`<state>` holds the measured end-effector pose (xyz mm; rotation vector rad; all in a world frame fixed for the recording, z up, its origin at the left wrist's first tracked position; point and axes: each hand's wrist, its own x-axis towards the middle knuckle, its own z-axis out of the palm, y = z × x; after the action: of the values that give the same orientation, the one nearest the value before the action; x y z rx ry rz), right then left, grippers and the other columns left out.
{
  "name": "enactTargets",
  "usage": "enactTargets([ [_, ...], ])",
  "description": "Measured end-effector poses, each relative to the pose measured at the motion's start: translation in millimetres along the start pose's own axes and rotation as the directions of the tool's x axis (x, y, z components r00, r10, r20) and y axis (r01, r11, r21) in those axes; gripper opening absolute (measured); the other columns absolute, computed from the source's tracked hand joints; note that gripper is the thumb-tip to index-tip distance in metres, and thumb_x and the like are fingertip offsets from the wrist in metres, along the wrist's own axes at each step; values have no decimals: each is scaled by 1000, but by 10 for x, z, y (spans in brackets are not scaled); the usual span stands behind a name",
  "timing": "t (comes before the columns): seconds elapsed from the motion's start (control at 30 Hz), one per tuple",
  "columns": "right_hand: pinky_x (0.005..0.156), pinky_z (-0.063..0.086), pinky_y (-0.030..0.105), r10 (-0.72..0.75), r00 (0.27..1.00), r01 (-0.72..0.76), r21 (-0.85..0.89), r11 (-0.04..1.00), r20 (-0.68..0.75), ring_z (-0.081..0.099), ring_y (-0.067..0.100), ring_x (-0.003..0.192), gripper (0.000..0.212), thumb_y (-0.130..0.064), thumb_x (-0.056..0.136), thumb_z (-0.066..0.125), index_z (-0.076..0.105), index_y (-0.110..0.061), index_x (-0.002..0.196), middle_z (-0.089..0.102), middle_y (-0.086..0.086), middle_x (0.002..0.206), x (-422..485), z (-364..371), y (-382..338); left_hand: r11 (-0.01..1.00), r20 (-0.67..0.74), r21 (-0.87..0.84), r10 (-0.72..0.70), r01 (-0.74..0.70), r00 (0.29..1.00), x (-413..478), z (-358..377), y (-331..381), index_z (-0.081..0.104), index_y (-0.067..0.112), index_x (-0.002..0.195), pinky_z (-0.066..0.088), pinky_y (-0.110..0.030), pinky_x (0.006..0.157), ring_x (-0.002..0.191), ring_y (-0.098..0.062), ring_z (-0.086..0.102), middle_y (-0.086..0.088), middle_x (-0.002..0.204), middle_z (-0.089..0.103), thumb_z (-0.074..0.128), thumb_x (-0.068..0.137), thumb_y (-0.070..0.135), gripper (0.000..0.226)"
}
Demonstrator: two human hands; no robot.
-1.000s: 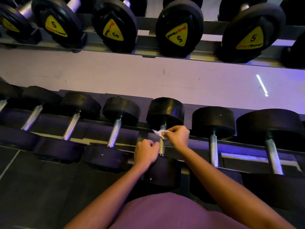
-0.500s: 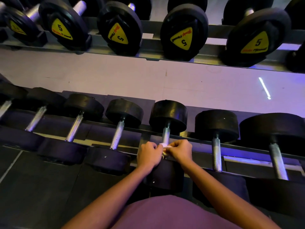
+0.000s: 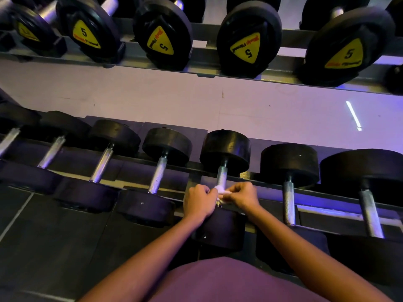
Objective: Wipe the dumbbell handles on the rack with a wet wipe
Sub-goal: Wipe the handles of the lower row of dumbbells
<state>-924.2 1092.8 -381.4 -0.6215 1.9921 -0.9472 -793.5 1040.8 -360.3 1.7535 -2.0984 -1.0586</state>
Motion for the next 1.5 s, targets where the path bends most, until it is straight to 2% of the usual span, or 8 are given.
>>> enactTargets([
  [0.3, 47, 42, 10, -76, 987, 85, 56, 995, -144, 56, -2, 50, 15, -14, 71, 84, 71, -9, 68, 66, -3, 59, 68, -55, -108, 1000, 29, -9, 0, 1, 1000, 4, 2, -12, 70, 10, 67, 47, -35, 62, 72, -28, 61, -6, 68, 66, 54, 81, 38, 35],
  [0.43, 66, 60, 36, -46, 973, 71, 102, 992, -225, 70, 17, 68, 18, -19, 66, 87, 71, -13, 68, 71, 5, 68, 353, -90, -284, 1000, 41, -29, -1, 2, 999, -8, -4, -7, 69, 9, 65, 51, -36, 64, 69, -25, 62, -5, 66, 67, 53, 81, 36, 35],
  [0.57, 48, 50, 17, -32, 991, 45, 98, 994, -131, 62, 5, 53, 18, -13, 71, 84, 70, -2, 73, 65, 3, 62, 204, -61, -186, 999, 27, -54, -4, 5, 1000, -26, -13, -9, 68, 9, 65, 52, -39, 65, 70, -27, 63, -6, 65, 67, 47, 74, 43, 41],
  [0.7, 52, 47, 19, 46, 998, -49, 64, 997, 51, 54, 5, 53, 20, -16, 65, 88, 69, -10, 62, 63, -2, 54, -112, -24, 110, 999, 23, -32, 1, -1, 1000, -19, -4, -14, 69, 9, 66, 51, -38, 63, 71, -29, 62, -8, 64, 66, 52, 76, 36, 34],
  [0.87, 61, 58, 24, 49, 999, -50, 52, 997, 7, 68, 12, 63, 21, -18, 63, 89, 72, -6, 65, 71, 4, 63, -85, 23, 101, 999, 33, -31, 8, -7, 999, 1, 0, -6, 69, 9, 65, 51, -38, 64, 71, -28, 62, -7, 64, 66, 53, 79, 35, 33],
  [0.97, 48, 43, 9, -24, 994, 26, 19, 999, -111, 59, 4, 55, 16, -17, 70, 84, 72, -7, 67, 66, -1, 58, -11, 19, -53, 999, 33, -47, 12, -10, 999, 0, -3, -18, 69, 9, 64, 53, -39, 66, 69, -26, 63, -5, 63, 67, 51, 77, 39, 37],
  [1.17, 53, 46, 22, -75, 975, 81, 17, 997, -209, 61, 9, 60, 21, -19, 71, 84, 66, -13, 62, 66, 0, 62, 122, -4, -311, 998, 25, -63, 6, -5, 1000, -17, -12, 0, 68, 7, 64, 50, -37, 64, 70, -28, 61, -7, 63, 65, 53, 79, 36, 36],
  [1.5, 57, 52, 27, -141, 990, 136, -244, 960, -2, 64, 9, 61, 22, -27, 66, 82, 67, -14, 58, 69, 1, 62, -131, 88, -77, 998, 24, -57, -2, 3, 1000, 1, 7, -12, 67, 9, 63, 45, -35, 58, 70, -30, 60, -8, 62, 63, 53, 78, 35, 33],
])
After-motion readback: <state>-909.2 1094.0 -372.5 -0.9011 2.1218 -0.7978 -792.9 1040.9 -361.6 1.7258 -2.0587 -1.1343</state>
